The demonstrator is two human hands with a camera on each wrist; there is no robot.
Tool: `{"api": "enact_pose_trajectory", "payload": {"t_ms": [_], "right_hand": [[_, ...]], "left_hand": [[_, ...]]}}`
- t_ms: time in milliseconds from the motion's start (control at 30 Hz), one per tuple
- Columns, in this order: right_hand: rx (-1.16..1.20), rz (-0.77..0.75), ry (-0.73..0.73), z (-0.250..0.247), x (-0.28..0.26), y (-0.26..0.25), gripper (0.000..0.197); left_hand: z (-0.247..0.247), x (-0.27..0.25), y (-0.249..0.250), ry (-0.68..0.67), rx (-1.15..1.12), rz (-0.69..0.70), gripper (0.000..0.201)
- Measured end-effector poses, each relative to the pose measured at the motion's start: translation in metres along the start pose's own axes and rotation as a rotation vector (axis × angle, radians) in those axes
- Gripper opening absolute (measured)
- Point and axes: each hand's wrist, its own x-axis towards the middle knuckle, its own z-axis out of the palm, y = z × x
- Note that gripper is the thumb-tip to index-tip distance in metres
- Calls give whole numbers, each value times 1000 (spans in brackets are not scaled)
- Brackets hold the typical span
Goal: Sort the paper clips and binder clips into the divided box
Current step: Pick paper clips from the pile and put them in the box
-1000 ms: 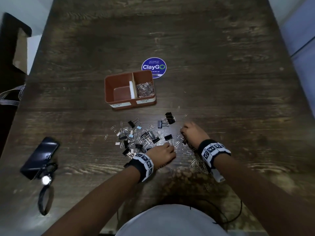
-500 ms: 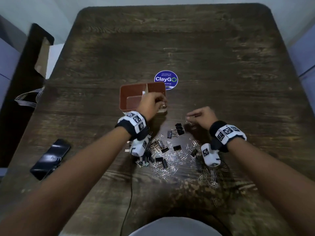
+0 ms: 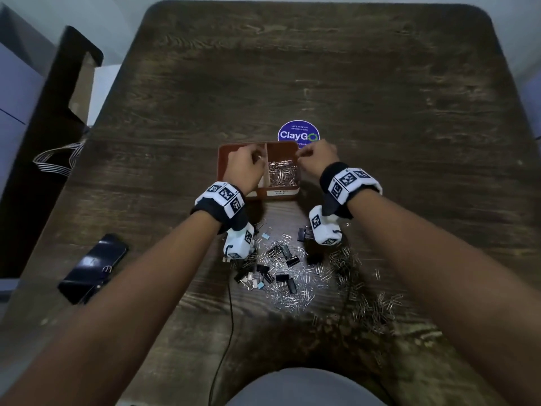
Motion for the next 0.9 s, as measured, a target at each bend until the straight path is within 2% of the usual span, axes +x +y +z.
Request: {"api": "enact_pose_trajectory", "payload": {"t_ms": [100,167,267,367,467,533,600,667,733,800,900], "right_hand": [[8,6,43,-6,-19,25,21],[34,13,26,-12,-39,55,21],[7,56,-74,-24,-84,111,17],[-146,77,-165,-38,-139,171,16],[-298,139,-225,-49,-191,228,18],[-385,184,-231,-52,-222,260,34],[-396,184,-232,-49,-250,282,65],[-402,104,-269,-41,-274,295,102],[-483,5,-298,-30,-289,301,130],[-565,-57,-304,-19,-295,303,141],[-509,-48,-239,-8,-294,297,135]], "left_hand": [[1,-29,-5,-63,42,49,13],[9,-55,-7,-196,70,86,13],[32,-95,-13,-442,161,170,15],[61,-130,-25,-656,298,281,15],[87,-160,-29,-751,425,432,13],[99,-176,-29,-783,463,494,15],[109,-190,-28,-815,486,531,21],[117,-200,-30,-853,562,544,37],[122,-211,-31,-895,658,546,56],[125,-219,-31,-911,726,555,66],[132,-230,-28,-888,771,565,60]]}}
